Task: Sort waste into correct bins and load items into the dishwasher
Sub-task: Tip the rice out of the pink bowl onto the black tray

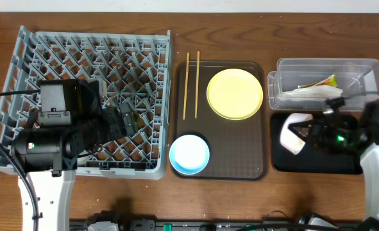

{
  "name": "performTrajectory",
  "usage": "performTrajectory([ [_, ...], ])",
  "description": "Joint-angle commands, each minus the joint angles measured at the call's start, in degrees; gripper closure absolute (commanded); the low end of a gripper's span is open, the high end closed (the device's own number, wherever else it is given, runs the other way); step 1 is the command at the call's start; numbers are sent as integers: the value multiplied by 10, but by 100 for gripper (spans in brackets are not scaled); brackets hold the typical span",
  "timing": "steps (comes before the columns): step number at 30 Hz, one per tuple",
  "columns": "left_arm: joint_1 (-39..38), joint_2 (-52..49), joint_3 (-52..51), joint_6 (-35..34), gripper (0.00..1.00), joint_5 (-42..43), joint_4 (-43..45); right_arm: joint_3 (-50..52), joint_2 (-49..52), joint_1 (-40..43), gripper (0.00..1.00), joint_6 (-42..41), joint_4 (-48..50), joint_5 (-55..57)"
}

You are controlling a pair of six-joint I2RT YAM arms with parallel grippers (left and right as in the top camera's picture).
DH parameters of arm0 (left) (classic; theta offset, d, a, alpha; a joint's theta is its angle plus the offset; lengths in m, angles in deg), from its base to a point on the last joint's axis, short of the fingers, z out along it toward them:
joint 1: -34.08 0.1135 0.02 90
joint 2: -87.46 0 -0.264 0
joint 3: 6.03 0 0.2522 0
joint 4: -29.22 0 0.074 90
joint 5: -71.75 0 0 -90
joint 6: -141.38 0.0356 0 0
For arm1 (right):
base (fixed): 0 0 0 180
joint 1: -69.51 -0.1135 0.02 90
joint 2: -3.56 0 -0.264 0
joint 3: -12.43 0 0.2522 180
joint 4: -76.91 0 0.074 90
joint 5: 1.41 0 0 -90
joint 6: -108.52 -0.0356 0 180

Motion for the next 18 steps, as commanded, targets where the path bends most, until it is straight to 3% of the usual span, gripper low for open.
performTrajectory([
  [1, -2, 0, 1, 12, 7, 5, -1, 37, -2, 59, 99, 61, 30, -146],
  [8, -2, 0, 1, 12, 7, 5, -2, 106, -2, 136, 99, 124, 58, -240],
  [18, -2, 0, 1, 12, 7, 6, -2, 110, -2, 138, 99, 188, 49, -250],
])
